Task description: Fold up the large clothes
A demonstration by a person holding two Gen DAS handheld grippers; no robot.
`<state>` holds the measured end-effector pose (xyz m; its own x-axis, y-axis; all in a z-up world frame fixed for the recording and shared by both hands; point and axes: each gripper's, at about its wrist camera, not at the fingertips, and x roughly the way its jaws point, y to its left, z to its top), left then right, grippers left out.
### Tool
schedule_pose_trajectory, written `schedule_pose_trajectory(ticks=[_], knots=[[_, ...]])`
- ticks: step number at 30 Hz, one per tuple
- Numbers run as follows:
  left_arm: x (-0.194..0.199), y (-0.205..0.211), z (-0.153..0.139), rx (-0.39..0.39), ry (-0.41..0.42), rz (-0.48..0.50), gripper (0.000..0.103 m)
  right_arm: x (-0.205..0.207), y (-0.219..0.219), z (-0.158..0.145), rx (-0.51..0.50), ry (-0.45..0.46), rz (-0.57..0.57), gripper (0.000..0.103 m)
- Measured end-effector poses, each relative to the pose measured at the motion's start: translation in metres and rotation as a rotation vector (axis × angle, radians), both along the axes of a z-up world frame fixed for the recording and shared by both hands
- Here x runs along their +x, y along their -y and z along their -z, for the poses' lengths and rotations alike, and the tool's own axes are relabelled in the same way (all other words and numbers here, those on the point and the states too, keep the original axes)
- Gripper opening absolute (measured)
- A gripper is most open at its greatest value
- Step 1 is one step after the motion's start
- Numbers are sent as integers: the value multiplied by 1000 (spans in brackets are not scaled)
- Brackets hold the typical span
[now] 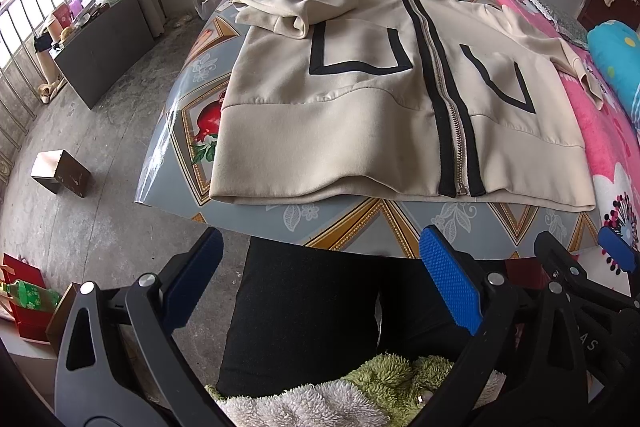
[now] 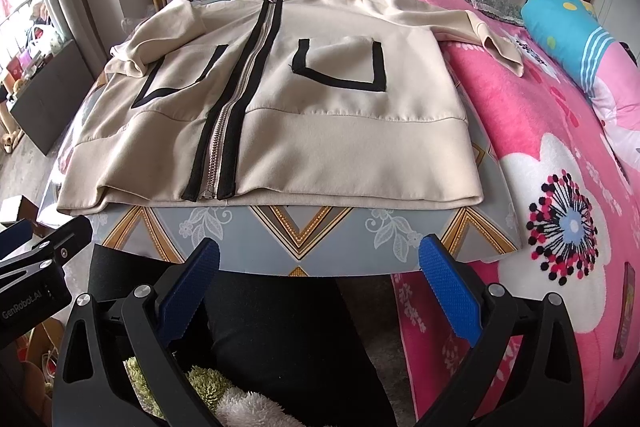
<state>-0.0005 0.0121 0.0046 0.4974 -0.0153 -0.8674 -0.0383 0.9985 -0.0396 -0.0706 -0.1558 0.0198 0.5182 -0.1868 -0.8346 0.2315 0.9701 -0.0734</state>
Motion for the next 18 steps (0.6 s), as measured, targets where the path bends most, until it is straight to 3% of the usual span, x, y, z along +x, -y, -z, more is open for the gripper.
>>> schedule_pose_trajectory(ticks=[18], knots=[[0,0,0,2,-1,0,95,-2,-2,0,-10,1,3,97]])
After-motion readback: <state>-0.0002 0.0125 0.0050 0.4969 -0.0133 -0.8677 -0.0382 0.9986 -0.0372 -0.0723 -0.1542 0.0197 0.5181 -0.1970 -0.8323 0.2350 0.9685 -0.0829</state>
